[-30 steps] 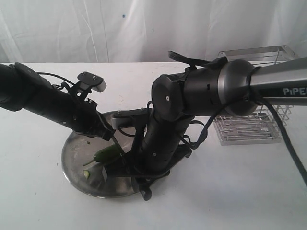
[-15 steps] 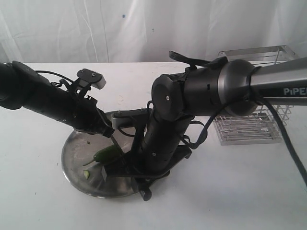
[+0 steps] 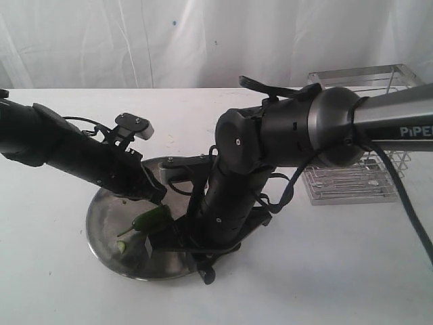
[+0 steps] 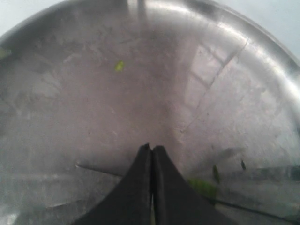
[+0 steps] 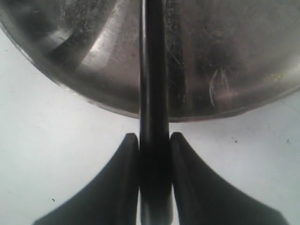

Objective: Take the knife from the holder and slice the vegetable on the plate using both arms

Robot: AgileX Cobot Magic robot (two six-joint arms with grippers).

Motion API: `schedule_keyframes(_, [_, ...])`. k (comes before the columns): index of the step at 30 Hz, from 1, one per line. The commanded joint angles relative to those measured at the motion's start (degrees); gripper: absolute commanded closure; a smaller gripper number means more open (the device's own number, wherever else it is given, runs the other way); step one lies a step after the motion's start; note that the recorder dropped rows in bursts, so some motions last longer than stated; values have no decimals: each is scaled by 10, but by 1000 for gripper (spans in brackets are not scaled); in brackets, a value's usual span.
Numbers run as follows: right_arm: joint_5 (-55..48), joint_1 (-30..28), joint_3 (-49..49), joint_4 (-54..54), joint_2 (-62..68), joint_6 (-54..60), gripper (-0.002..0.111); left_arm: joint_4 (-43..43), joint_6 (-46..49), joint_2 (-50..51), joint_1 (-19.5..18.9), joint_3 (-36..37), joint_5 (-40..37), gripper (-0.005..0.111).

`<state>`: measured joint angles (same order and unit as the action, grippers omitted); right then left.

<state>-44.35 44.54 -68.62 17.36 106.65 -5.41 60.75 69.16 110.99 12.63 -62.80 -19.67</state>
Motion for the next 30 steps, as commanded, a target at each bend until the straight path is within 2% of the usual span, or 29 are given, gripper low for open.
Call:
schedule_keyframes(1, [14, 1, 1, 0, -2, 3, 108, -40, -4, 23, 0, 10, -18, 107])
schedule_keyframes(17, [12, 1, 1, 3, 55, 27, 108, -42, -4, 23, 0, 10, -29, 107])
schedule_keyframes(30, [-69, 0, -3, -98, 41, -9, 108, -49, -1, 23, 0, 10, -55, 107])
